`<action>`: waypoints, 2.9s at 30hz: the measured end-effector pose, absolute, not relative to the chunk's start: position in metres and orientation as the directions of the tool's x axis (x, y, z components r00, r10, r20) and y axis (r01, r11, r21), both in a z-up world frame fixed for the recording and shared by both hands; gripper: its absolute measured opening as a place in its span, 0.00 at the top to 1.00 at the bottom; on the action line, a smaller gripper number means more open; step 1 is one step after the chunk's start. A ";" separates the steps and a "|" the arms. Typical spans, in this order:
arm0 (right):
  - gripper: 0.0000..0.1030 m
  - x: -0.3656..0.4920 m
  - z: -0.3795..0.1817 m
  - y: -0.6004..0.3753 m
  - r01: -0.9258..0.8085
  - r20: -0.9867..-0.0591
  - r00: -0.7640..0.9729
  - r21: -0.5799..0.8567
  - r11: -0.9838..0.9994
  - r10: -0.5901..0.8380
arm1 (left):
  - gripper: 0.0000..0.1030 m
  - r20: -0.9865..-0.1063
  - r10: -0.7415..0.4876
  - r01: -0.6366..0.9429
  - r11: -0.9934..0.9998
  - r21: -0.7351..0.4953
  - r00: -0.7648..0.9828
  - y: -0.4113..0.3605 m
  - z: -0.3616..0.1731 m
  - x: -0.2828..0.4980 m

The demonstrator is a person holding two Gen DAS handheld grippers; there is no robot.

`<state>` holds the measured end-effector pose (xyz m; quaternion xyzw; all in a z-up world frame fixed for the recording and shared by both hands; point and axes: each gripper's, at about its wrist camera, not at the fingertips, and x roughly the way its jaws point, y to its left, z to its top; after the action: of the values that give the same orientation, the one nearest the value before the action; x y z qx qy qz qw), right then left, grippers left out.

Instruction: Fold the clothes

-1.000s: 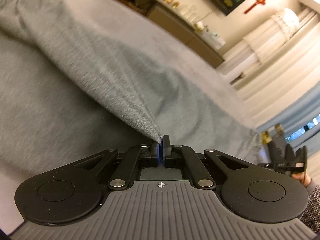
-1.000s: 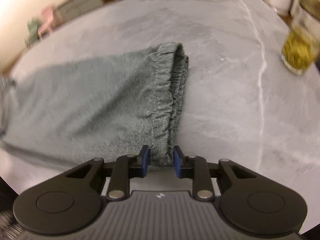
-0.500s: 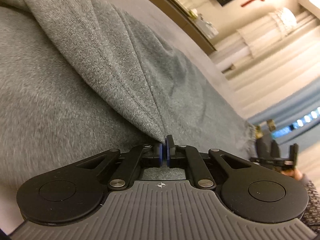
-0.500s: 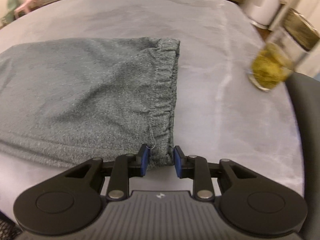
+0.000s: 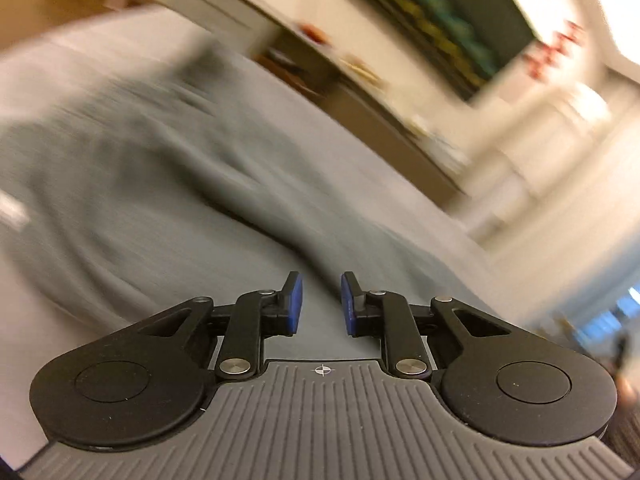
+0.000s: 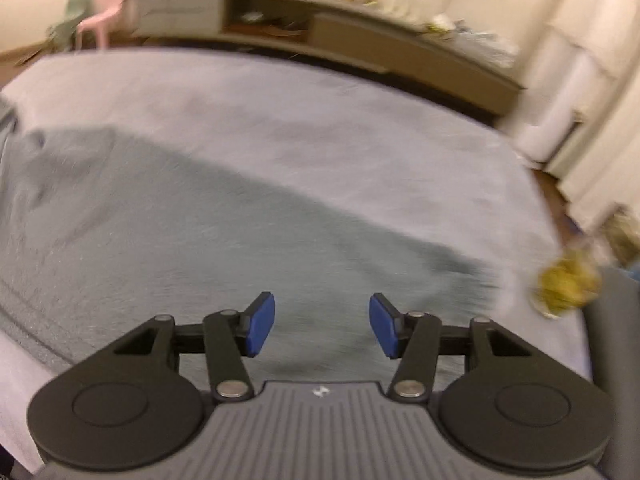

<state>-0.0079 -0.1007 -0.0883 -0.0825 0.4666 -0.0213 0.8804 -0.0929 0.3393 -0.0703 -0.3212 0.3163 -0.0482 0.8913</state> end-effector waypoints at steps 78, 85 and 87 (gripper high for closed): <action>0.23 -0.006 -0.092 0.095 -0.366 -0.706 0.655 0.015 0.931 0.269 | 0.49 -0.346 -0.217 -0.194 0.514 -0.836 0.913 0.463 -0.090 -0.132; 0.23 -0.033 -0.098 0.102 -0.471 -0.660 0.669 -0.019 0.882 0.342 | 0.35 -0.451 -0.124 -0.258 0.676 -0.691 0.884 0.415 -0.085 -0.138; 0.24 -0.037 -0.101 0.111 -0.500 -0.660 0.665 -0.046 0.865 0.349 | 0.35 -0.468 -0.099 -0.270 0.705 -0.656 0.878 0.407 -0.087 -0.142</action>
<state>-0.0366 0.1115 -0.1011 -0.1123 0.3354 0.2342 0.9056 -0.1420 0.4071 -0.0874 -0.3810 0.2422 0.0479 0.8910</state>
